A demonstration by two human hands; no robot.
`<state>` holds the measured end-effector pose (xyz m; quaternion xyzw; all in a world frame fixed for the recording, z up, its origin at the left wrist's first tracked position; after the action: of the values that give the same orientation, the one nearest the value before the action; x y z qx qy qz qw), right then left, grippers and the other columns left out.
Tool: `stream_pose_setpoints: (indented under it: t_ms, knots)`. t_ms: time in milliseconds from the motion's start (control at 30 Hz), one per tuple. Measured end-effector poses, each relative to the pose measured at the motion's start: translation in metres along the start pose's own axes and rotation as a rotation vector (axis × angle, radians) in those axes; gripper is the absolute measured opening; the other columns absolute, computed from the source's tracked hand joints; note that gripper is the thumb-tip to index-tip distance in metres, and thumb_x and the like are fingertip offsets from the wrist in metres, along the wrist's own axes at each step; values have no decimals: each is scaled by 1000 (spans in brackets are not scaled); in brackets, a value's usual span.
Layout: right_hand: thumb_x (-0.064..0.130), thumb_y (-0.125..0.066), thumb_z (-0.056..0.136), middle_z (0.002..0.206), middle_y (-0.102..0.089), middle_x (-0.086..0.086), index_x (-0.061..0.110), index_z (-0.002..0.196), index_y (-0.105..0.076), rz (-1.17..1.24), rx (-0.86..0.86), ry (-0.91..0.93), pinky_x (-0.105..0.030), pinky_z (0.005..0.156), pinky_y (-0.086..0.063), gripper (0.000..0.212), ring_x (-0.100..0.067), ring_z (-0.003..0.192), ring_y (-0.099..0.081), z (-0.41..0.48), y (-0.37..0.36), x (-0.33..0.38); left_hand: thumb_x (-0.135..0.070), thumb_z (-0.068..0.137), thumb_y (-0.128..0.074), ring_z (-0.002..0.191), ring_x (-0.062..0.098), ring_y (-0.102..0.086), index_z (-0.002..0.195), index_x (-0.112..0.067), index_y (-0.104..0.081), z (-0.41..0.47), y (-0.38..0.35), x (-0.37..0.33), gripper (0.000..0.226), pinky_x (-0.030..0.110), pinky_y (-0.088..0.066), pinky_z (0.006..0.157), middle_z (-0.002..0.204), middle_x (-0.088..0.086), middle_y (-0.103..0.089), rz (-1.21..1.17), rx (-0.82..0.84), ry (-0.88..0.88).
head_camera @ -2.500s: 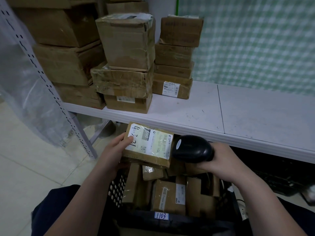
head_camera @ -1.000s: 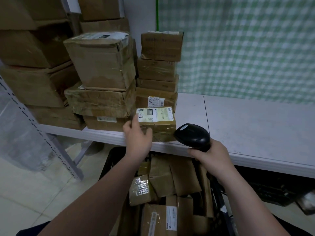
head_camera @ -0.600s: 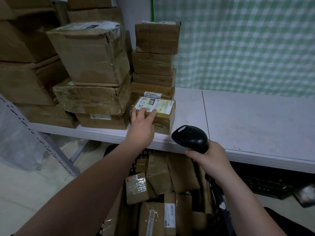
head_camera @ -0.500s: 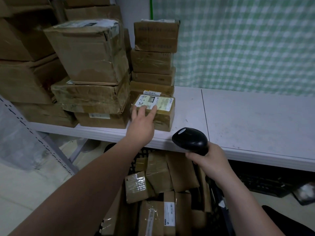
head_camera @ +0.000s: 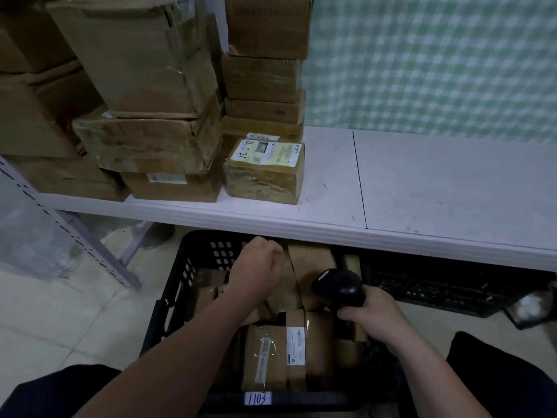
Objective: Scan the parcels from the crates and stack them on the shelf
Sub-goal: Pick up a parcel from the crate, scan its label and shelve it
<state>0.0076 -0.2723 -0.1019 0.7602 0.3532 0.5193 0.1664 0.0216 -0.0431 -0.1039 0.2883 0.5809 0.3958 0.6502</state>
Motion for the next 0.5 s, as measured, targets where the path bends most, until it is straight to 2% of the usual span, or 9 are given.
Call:
stream_pose_setpoints:
  t_ms: [100,167,300,367,433,500]
  knots:
    - [17,-76,67,82,-68,1,22,87,-68,-30,21,-23,-23,60,-45,22,-14,78,-64,3,-5,-11,-19,92,-57,119,23,-51,128,-16,-59,2,-26,10,36,25,-37,97,131,10,-51,24,257,109]
    - [12,-74,68,81,-64,2,28,79,-61,-22,30,-13,-21,56,-43,24,-16,78,-62,6,-8,-13,-23,94,-56,126,25,-48,137,-15,-51,7,-37,13,44,24,-35,100,143,13,-44,26,350,163]
    - [8,-72,69,89,-64,-1,23,89,-60,18,24,-12,-21,58,-42,28,-19,87,-62,16,-10,-16,-17,94,-55,135,28,-39,148,-14,-33,23,-50,8,58,25,-32,101,151,16,-30,-54,403,217]
    - [9,-72,70,91,-64,-1,23,91,-59,31,28,-15,-21,57,-41,28,-18,86,-61,22,-11,-17,-15,92,-57,140,28,-30,150,-13,-26,30,-55,4,66,29,-28,108,152,16,-28,-84,402,223]
    - [9,-71,72,82,-60,2,24,82,-56,33,51,-16,-21,53,-37,23,-14,76,-58,26,-11,-18,-19,90,-59,143,28,-24,151,-14,-25,36,-61,1,71,34,-26,113,154,12,-25,-105,423,228]
    - [9,-69,75,71,-54,5,25,73,-52,31,92,-18,-18,46,-32,23,-8,63,-51,28,-12,-20,-29,87,-64,142,29,-27,151,-16,-26,41,-72,6,75,37,-28,114,154,10,-29,-101,445,231]
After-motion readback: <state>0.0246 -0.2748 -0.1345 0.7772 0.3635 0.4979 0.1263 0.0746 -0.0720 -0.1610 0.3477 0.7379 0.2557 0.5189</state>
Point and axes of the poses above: each hand's wrist, its own z-axis towards the middle knuckle, its own y-axis out of the back of the hand, x = y × z, the point moved 1 cm from there along z, towards the middle knuckle
